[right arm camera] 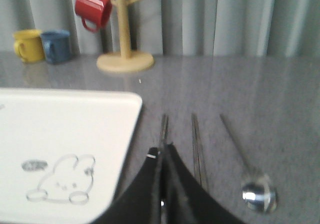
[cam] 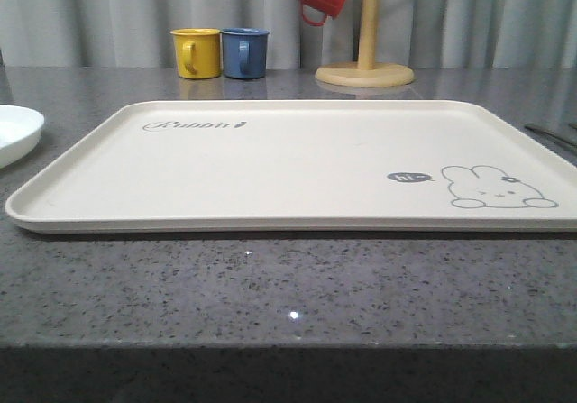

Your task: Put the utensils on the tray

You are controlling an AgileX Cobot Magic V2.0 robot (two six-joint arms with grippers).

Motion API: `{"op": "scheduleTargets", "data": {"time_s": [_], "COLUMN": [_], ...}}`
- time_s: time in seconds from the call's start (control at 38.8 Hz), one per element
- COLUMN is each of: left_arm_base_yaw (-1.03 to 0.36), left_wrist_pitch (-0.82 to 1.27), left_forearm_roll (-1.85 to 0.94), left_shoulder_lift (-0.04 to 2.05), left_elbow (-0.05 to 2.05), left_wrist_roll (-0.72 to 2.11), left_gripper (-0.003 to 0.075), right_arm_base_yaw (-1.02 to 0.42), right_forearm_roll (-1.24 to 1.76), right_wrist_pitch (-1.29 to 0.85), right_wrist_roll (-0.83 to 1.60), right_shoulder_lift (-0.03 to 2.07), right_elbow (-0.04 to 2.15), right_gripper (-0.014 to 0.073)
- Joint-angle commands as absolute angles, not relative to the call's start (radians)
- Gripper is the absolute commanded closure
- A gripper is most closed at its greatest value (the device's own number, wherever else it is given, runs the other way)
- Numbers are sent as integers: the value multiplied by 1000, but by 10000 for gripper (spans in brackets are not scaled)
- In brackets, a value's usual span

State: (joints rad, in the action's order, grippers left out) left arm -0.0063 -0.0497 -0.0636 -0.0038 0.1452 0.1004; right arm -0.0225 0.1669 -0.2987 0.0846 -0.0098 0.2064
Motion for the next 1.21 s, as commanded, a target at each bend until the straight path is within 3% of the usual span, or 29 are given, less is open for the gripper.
{"op": "scheduleTargets", "data": {"time_s": [0.0,0.15,0.44,0.49,0.57,0.7,0.75,0.8,1.19], "left_arm_base_yaw": [-3,-3,-3,-3,-3,-3,-3,-3,-36], "left_wrist_pitch": [-28,188,182,187,185,183,180,180,256], "left_forearm_roll": [-38,-22,-22,-22,-22,-22,-22,-22,-48], "left_shoulder_lift": [48,247,333,333,333,333,333,333,452], "left_elbow": [295,478,510,510,510,510,510,510,563], "left_wrist_roll": [91,93,93,93,93,93,93,93,93], "left_gripper": [738,738,717,652,488,135,52,13,122], "right_arm_base_yaw": [-17,-17,-17,-17,-17,-17,-17,-17,-17], "right_forearm_roll": [173,174,174,174,174,172,172,171,171], "right_wrist_pitch": [-314,-428,-424,-424,-423,-421,-421,-421,-419], "right_wrist_roll": [90,90,90,90,90,90,90,90,90], "right_shoulder_lift": [28,254,409,409,409,409,409,409,409], "right_elbow": [371,548,593,593,593,593,593,593,593], "right_gripper": [651,652,631,575,417,44,-68,-57,-38]}}
